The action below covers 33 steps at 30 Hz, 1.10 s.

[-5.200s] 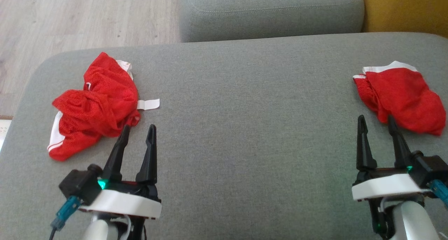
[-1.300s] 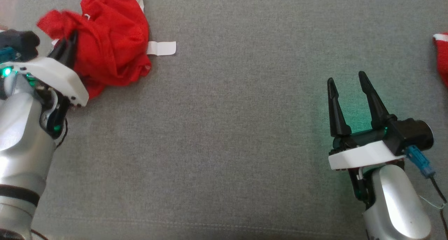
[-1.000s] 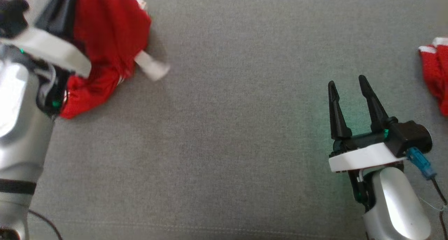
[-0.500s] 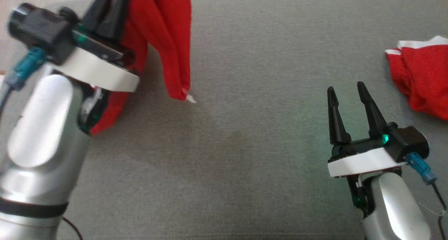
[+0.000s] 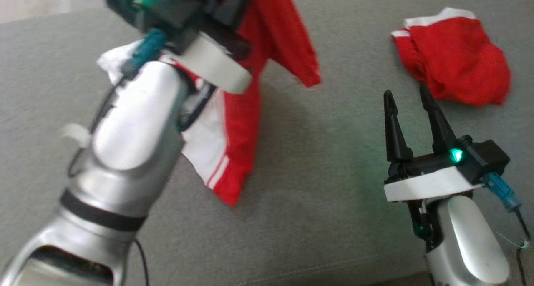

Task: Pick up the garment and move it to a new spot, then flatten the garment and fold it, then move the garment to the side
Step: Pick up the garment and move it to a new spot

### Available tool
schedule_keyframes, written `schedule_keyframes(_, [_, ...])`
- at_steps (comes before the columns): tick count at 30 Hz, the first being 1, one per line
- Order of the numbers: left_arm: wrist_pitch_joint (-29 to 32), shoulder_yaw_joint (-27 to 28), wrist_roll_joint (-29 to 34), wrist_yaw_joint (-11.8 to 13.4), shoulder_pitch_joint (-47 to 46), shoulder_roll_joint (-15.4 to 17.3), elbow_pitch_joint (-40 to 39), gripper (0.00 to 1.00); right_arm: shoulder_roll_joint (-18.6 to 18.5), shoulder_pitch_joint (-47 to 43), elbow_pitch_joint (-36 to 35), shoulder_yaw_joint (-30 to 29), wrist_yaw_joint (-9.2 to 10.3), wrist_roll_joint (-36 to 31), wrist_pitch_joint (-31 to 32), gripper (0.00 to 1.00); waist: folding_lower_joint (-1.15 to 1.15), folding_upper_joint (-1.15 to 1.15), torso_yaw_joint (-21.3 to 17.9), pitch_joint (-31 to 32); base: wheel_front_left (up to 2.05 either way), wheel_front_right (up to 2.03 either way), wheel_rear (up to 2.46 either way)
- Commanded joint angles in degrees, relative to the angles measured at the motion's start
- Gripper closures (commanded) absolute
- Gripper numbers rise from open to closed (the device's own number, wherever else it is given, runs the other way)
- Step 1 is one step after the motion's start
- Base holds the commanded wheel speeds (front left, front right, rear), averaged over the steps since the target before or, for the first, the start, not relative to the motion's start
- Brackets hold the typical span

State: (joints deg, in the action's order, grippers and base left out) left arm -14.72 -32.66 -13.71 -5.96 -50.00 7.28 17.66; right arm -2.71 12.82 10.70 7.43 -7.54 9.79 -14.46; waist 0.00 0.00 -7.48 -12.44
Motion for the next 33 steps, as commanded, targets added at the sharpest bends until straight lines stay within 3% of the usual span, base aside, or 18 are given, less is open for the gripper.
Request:
schedule_keyframes(1, [-0.3,0.9,0.6,0.5,-2.5,-0.1,0.1,0.96,-0.2,1.8,-2.1,1.5,0.05,0.6,-0.5,0.00,0.00,0.00,-2.4,-0.8,0.00,0.00,0.00])
schedule_keyframes(2, [-0.3,0.0,0.6,0.4,-2.2,-0.9,1.4,0.12,-0.2,1.7,-2.2,1.5,0.05,0.7,-0.5,0.00,0.00,0.00,-2.9,-0.7,0.00,0.00,0.00])
schedule_keyframes(3, [-0.3,-1.3,0.7,0.2,-1.9,-1.5,2.5,0.00,-0.2,1.6,-2.2,1.4,0.05,0.8,-0.5,0.00,0.00,0.00,-3.2,-0.7,0.00,0.00,0.00])
schedule_keyframes(9, [-0.3,-8.4,0.0,-1.0,3.0,-2.9,6.1,0.00,-0.2,0.8,-2.2,0.2,0.05,0.7,-0.5,0.00,0.00,0.00,-3.0,0.1,0.00,0.00,0.00])
schedule_keyframes(13, [-0.3,-7.8,-1.0,-0.9,7.2,-2.1,5.5,0.00,-0.2,-0.1,-2.2,-1.2,0.05,-0.2,-0.5,0.00,0.00,0.00,-0.9,1.3,0.00,0.00,0.00])
schedule_keyframes(20, [-0.3,-0.9,-2.5,2.2,15.1,0.3,0.8,0.00,-0.2,-1.4,-2.2,-2.5,0.05,-1.7,-0.5,0.00,0.00,0.00,3.3,3.4,0.00,0.00,0.00])
schedule_keyframes(25, [-0.3,7.6,-3.6,4.7,24.3,1.8,-5.2,0.00,-0.2,-2.8,-2.2,-3.1,0.05,-2.4,-0.5,0.00,0.00,0.00,6.5,5.0,0.00,0.00,0.00])
schedule_keyframes(33, [-0.3,18.5,-3.0,4.4,38.2,0.1,-10.9,0.00,-0.2,-4.7,-2.0,-2.7,0.05,-2.9,-0.5,0.00,0.00,0.00,9.3,6.5,0.00,0.00,0.00])
